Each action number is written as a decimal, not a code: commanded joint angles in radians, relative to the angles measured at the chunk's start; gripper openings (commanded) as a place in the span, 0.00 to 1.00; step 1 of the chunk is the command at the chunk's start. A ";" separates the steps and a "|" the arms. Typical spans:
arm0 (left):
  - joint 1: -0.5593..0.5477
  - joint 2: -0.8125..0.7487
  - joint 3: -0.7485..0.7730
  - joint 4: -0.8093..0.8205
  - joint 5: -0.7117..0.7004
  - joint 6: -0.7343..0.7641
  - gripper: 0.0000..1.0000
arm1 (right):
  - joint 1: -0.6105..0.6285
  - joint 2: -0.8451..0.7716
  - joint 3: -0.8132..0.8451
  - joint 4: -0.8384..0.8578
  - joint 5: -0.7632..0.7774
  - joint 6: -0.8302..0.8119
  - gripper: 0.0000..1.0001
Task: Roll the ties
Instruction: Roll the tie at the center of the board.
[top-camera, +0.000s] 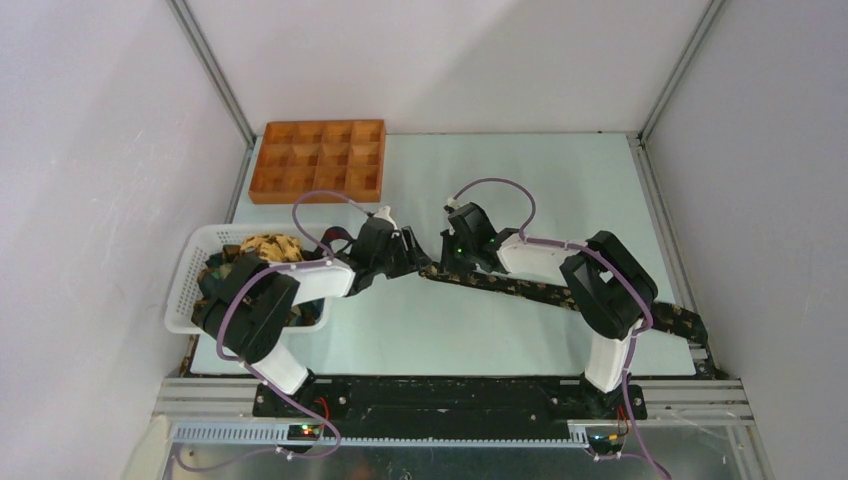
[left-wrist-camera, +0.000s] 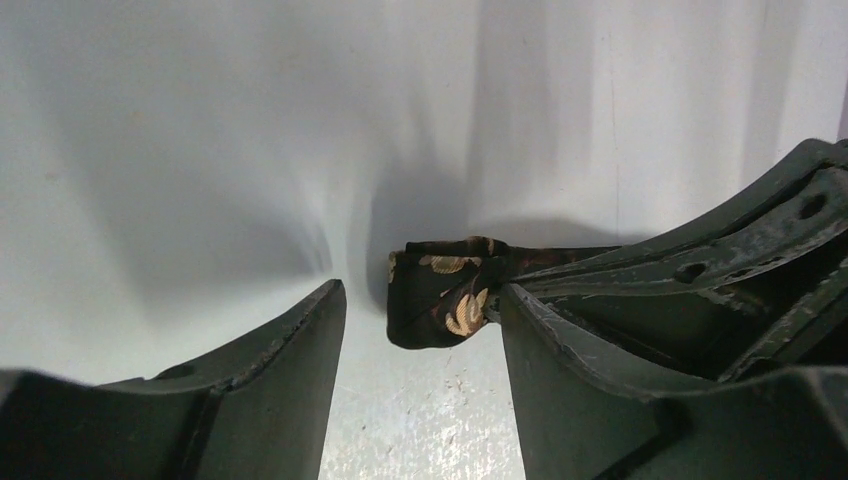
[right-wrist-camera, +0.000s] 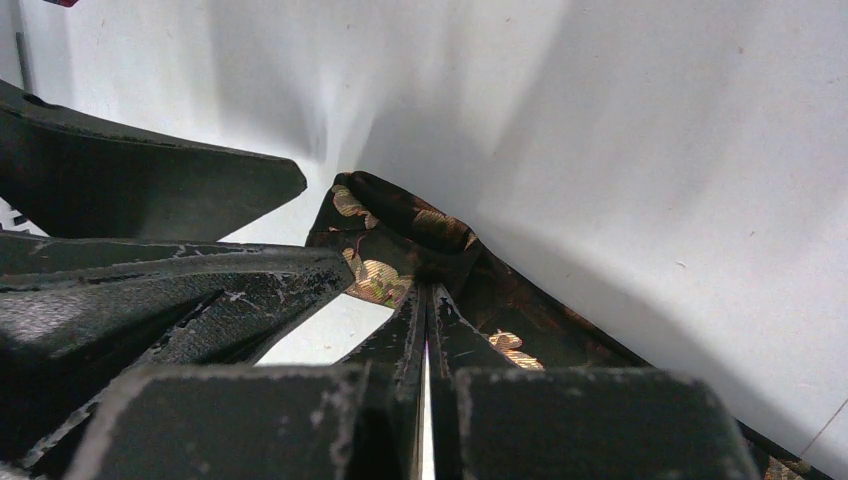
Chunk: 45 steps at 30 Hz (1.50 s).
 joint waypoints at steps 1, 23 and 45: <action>-0.006 -0.016 -0.025 0.032 -0.014 -0.021 0.64 | -0.002 0.004 -0.002 0.013 0.012 -0.012 0.00; -0.011 0.066 -0.084 0.227 0.132 -0.100 0.38 | -0.017 0.000 -0.017 0.036 -0.007 0.000 0.00; -0.017 -0.056 0.044 -0.105 -0.057 0.163 0.07 | -0.062 -0.236 -0.057 -0.023 0.033 -0.017 0.08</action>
